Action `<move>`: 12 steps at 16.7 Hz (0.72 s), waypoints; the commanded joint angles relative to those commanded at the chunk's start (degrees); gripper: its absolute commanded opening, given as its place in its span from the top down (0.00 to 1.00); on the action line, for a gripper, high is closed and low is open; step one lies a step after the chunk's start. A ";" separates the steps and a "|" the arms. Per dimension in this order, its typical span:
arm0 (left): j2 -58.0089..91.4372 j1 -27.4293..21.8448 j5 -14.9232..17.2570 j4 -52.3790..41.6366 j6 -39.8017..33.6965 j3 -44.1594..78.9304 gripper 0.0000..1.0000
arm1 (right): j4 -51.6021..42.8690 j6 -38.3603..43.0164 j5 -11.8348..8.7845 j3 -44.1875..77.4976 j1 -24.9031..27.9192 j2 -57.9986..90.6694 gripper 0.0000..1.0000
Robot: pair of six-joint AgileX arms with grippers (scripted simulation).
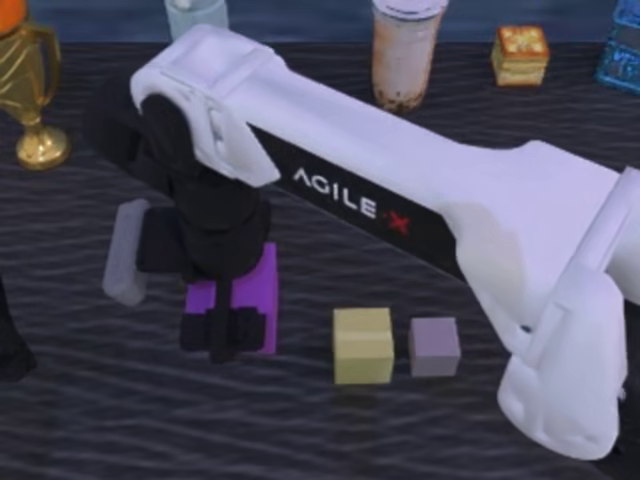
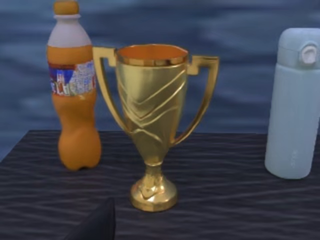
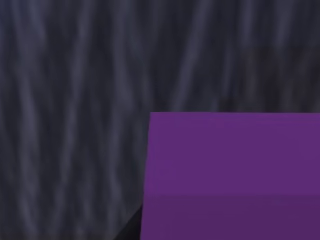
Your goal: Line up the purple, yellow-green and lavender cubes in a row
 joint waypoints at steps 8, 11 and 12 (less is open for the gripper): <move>0.00 0.00 0.00 0.00 0.00 0.00 0.00 | 15.41 -0.01 -0.01 -17.57 0.21 -1.66 1.00; 0.00 0.00 0.00 0.00 0.00 0.00 0.00 | 16.76 -0.06 0.02 -18.91 0.31 -1.73 1.00; 0.00 0.00 0.00 0.00 0.00 0.00 0.00 | 16.76 -0.06 0.02 -18.91 0.31 -1.73 1.00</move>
